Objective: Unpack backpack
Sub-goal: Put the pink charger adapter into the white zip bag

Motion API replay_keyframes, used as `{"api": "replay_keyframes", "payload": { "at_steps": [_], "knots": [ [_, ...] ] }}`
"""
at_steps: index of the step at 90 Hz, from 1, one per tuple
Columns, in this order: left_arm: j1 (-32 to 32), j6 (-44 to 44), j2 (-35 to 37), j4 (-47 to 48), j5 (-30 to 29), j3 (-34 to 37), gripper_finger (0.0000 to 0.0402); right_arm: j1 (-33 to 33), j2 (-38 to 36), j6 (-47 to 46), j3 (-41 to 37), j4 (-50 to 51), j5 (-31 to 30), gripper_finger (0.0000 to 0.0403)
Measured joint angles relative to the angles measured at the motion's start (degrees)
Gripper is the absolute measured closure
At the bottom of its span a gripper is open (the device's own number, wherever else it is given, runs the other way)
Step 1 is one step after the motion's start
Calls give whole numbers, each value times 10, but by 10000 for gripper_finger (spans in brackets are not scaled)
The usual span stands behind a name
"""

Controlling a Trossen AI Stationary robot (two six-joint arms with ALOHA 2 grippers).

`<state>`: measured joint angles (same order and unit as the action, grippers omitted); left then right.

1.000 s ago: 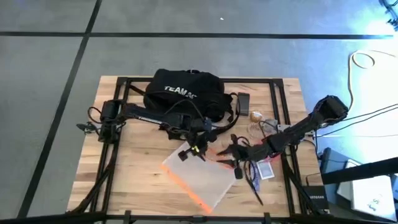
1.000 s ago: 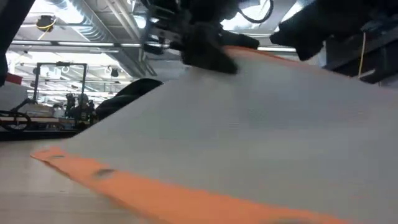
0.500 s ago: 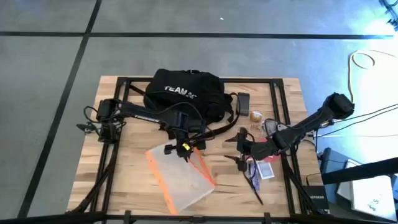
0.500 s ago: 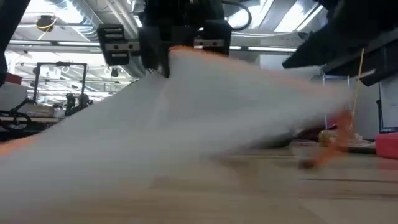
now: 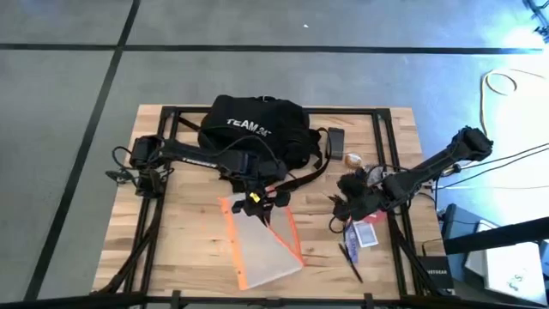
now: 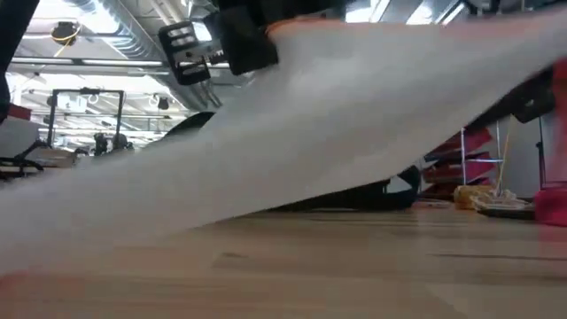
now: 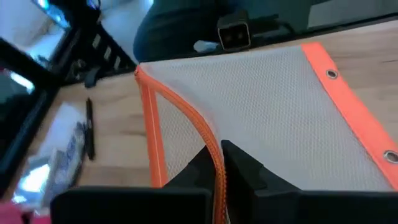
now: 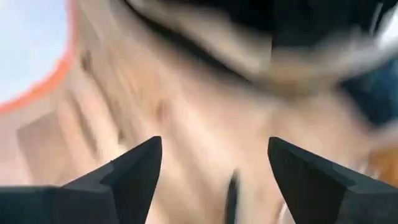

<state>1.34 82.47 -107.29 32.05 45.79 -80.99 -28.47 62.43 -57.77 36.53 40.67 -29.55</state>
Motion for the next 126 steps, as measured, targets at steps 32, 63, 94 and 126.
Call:
{"api": "replay_keyframes", "payload": {
  "at_steps": [32,63,94,126],
  "knots": [
    [6,17,-3,-44,3,0,401,0,24,-191,0,7,166,119],
    [-7,14,-11,-48,3,0,401,0,107,-196,0,33,229,119],
    [-7,11,-31,-67,3,0,401,0,146,-183,0,6,252,119],
    [-6,2,-32,-75,3,0,401,0,163,-167,0,-4,256,228]
  ]
}}
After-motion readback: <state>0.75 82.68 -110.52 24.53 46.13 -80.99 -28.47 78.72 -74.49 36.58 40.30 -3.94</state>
